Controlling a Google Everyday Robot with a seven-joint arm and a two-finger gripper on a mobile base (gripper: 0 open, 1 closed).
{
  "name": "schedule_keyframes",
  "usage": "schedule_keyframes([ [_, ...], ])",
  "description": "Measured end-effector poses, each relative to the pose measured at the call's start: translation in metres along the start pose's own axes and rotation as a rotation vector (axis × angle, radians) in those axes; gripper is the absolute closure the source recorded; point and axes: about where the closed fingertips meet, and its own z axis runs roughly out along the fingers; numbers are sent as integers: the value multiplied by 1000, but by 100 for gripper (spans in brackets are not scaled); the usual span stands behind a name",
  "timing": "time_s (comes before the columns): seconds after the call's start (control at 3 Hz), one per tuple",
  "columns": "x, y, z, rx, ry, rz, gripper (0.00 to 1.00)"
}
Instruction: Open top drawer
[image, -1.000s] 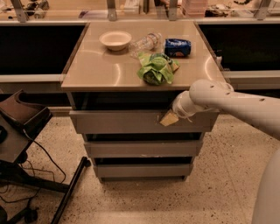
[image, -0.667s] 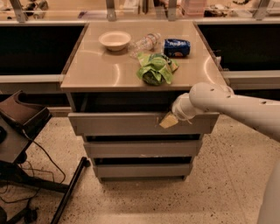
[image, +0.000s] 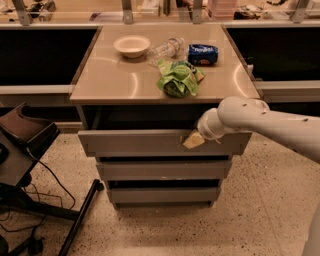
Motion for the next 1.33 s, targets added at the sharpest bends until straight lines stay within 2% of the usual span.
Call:
schedule_keyframes([
  [1.33, 3, 6, -6, -2, 2, 10, 100],
])
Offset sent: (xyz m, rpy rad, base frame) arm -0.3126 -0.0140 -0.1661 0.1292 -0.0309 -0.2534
